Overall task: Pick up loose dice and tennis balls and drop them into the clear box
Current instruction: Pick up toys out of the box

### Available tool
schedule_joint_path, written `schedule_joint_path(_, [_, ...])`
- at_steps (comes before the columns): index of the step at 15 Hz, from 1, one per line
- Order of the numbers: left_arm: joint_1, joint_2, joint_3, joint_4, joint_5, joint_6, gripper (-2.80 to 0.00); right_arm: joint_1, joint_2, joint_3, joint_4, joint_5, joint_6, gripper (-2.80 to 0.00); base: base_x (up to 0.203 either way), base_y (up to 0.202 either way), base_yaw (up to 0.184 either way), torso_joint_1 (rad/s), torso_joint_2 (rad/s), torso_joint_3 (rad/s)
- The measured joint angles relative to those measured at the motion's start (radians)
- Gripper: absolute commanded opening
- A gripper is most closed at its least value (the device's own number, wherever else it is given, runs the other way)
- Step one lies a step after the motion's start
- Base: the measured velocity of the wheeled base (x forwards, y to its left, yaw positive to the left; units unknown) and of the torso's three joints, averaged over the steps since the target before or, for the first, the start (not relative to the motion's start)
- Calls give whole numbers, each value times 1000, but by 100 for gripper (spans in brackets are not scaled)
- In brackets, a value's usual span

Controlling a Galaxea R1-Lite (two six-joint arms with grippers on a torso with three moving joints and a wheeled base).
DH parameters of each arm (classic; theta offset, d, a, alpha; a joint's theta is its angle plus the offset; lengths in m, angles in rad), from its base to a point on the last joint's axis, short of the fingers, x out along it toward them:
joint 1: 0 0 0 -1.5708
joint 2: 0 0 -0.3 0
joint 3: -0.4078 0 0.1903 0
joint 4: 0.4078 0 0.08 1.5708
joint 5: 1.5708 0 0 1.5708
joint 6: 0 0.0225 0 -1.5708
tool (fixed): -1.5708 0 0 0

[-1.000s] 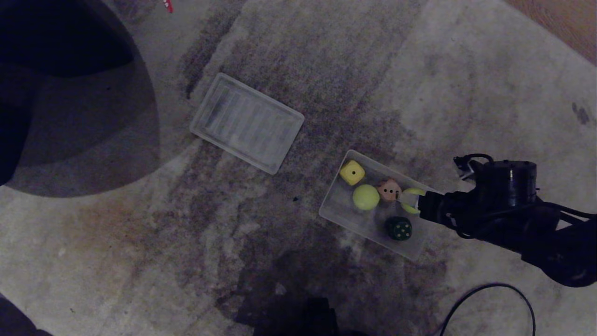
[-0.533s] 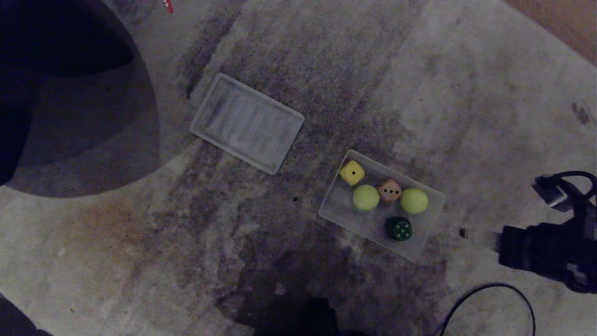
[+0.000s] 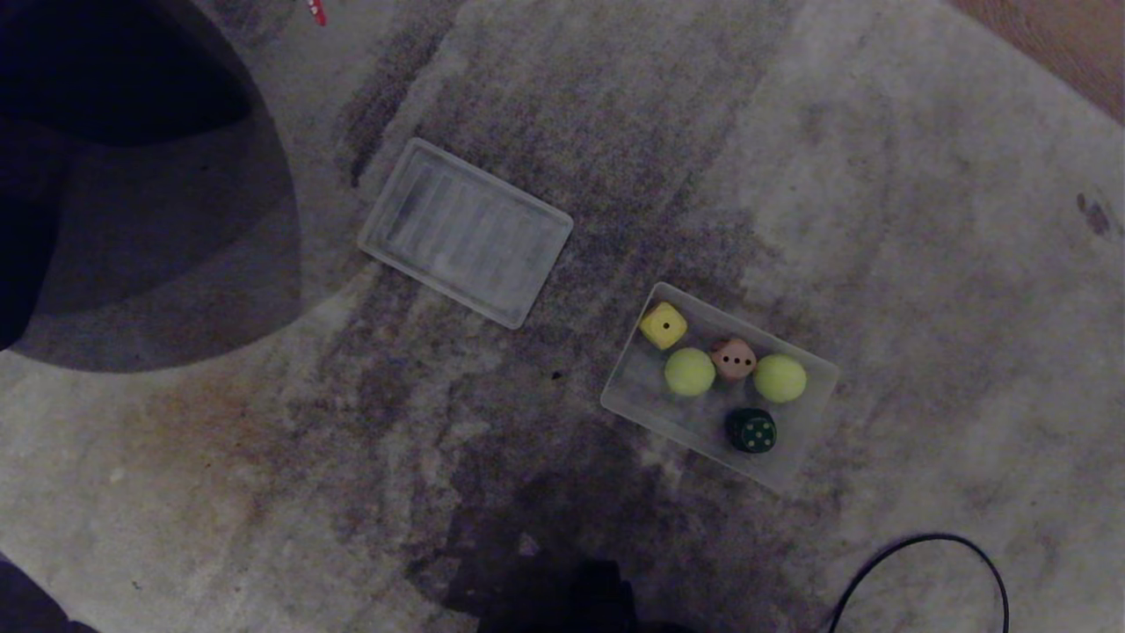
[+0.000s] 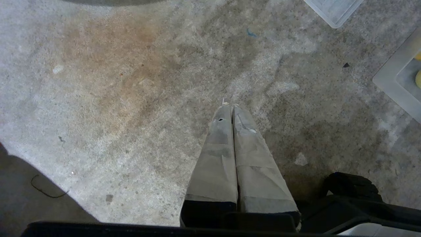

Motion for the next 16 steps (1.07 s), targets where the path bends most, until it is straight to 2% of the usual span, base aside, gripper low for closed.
schedule_joint_path(2, [0,0,0,0,0,0,-280,-17,-161,28,85,0,-4,-280,0,0,0,0,0,0])
schedule_joint_path(6, [0,0,0,0,0,0,-280,-19,-397,61,53,16,-37,-280,0,0,0,0,0,0])
schedule_joint_path(8, [0,0,0,0,-1,0,-280,-19,-448,90,14,-53,-84,-280,0,0,0,0,0,0])
schedule_joint_path(10, [0,0,0,0,0,0,-280,-19,-470,137,-20,-119,-94,-280,0,0,0,0,0,0])
schedule_joint_path(12, [0,0,0,0,-1,0,-280,-19,-480,180,-102,-130,-103,-280,0,0,0,0,0,0])
schedule_joint_path(16, [0,0,0,0,0,0,-280,-19,-486,207,-148,-134,-103,-280,0,0,0,0,0,0])
